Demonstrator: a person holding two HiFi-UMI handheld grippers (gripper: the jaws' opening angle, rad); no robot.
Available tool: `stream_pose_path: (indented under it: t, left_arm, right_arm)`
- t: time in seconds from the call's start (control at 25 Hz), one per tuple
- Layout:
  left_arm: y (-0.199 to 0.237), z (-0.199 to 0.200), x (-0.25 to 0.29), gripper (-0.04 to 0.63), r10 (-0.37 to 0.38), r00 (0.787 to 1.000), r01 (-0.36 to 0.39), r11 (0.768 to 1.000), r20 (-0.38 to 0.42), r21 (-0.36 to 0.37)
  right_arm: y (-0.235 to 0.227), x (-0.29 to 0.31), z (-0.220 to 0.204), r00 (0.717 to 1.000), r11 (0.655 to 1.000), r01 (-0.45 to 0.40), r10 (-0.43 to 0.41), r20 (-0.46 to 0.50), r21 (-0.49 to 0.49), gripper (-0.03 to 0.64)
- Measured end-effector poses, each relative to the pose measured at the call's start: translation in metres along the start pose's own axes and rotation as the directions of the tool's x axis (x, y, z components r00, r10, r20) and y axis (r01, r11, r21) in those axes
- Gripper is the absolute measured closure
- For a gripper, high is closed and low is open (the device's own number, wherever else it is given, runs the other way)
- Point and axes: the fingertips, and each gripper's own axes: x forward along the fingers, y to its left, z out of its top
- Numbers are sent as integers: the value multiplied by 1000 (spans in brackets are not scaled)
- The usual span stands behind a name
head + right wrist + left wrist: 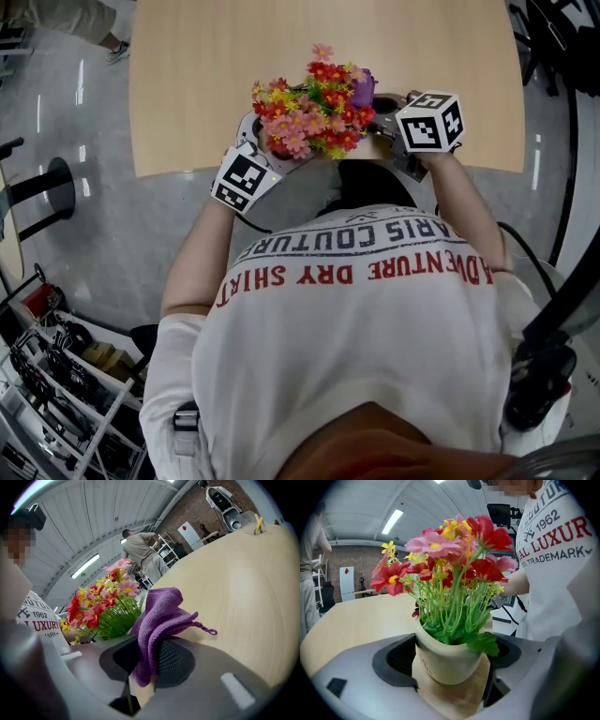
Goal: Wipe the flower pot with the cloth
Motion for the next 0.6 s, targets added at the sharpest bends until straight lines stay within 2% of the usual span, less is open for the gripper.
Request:
stream_pose_path:
  t: [0.2,0.28,0.4,0.6]
  left_arm:
    - [0,-1,1,133,-2,1000,2,1000,0,-2]
    - [1,-2,2,133,-3,1000,3,1000,-4,-2]
    - [2,-1,2,133,-4,1000,4,1000,-8,-5]
    - [5,1,6,132,-2,1000,2,1000,-7,3]
  right_arm:
    - [-4,5,-1,999,1000,6,-7,-50,-29,572]
    - [-11,8,-6,994,998,53,-57,-90,-46,572]
    - [-28,15,-19,969,985,146,-160,-187,-88,574]
    - [-34,13,-17,972,989,142,-148,-185,-44,572]
